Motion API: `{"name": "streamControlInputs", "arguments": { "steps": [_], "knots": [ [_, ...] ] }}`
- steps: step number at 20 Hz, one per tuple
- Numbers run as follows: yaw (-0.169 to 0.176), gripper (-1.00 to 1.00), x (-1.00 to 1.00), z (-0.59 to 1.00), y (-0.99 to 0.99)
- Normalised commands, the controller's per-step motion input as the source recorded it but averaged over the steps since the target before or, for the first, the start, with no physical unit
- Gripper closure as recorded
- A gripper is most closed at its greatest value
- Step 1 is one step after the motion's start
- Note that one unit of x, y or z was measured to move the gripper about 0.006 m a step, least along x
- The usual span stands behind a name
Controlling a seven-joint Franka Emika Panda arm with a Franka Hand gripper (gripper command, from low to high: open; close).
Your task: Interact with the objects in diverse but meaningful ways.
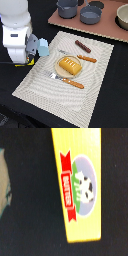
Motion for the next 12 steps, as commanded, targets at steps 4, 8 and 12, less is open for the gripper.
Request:
{"name": "streamControlInputs", "arguments": {
  "steps": [4,8,12],
  "knots": [
    [0.0,-1.0,-0.29,-0.56,0.0],
    [0.009,1.0,-0.31,-0.42,0.0],
    [0.031,1.0,-0.21,-0.25,0.0]
  ]
}}
